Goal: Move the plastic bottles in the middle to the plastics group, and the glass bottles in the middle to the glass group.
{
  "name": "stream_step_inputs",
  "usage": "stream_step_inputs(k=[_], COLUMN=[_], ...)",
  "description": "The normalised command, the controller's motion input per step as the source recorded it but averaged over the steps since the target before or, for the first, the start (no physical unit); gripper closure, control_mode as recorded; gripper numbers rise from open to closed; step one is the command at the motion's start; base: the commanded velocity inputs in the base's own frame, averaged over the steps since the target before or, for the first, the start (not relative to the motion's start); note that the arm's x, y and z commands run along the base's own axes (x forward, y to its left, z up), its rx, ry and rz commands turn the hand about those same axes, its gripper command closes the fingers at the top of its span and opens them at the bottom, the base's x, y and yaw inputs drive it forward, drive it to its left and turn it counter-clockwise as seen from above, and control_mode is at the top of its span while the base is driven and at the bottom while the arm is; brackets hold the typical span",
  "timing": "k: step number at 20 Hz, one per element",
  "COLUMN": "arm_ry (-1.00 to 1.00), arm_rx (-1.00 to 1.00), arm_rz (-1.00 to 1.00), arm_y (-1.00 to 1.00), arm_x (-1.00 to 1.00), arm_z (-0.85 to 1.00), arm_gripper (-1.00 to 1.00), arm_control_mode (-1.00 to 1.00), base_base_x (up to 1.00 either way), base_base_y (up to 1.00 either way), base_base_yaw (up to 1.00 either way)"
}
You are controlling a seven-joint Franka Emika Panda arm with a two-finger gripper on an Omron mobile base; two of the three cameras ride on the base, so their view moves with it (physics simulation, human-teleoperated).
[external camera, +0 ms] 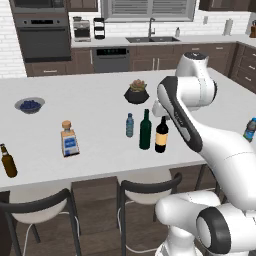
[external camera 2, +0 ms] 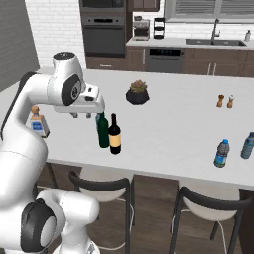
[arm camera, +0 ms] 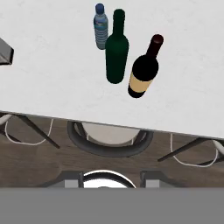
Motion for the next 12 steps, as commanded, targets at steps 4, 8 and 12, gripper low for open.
stream_step_inputs(k=[4, 8, 12], arm_ry=[0.0, 0.0, -0.07], arm_rx=[0.0, -0.08, -0.08], arm_rz=[0.0, 0.0, 0.0], arm_y=[-0.06, -0.13, -0.21], arm_x=[0.0, 0.0, 0.22], arm_z=[-0.19, -0.33, -0.01], arm_gripper=[-1.0, -1.0, -1.0], arm_control_mode=[-1.0, -1.0, -1.0], base_base_x=[0.0, 0.0, 0.0], base_base_y=[0.0, 0.0, 0.0], base_base_yaw=[0.0, 0.0, 0.0])
